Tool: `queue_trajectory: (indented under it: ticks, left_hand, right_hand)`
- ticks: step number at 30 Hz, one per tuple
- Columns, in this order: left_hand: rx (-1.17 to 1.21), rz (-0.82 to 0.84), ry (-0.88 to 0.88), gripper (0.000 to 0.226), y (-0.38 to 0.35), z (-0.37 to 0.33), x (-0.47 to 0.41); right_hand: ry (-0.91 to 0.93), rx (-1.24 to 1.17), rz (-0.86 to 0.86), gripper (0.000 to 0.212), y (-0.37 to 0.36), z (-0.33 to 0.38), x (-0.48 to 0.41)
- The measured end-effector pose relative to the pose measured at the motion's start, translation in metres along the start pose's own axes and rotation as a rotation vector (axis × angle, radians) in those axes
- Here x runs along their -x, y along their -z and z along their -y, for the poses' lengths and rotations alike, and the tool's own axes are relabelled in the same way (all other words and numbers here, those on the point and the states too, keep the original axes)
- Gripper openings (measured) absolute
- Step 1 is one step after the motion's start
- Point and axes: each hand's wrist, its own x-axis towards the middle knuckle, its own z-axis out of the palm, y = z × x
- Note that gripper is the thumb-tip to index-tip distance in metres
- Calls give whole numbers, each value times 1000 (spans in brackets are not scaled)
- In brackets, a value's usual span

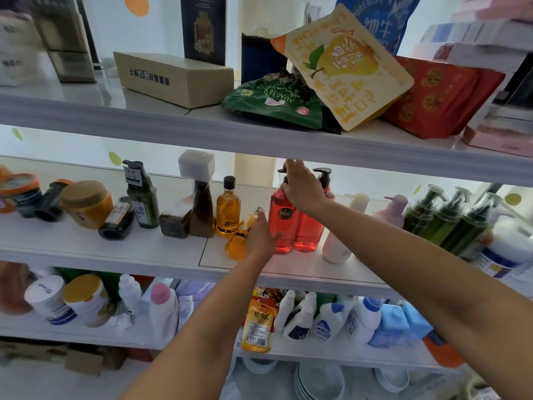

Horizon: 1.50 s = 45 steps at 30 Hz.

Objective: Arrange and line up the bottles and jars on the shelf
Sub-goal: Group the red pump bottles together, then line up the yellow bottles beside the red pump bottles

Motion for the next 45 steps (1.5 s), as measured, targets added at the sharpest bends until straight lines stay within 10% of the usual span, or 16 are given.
queue_trajectory:
  ticks: [12,29,35,45]
  left_hand:
    - [-191,-38,273,59,41,26,22]
    - [-32,263,349,51,38,61,-21]
    - [560,267,267,40,43,69,4]
    - [768,259,153,55,50,82,11]
  right_hand:
    - [428,-16,-8,52,-21,48,18]
    - [-351,-467,492,45,-85,68,23]
    - [-388,-357,530,15,-89,71,7]
    - [-358,-263,417,56,-74,78,-21]
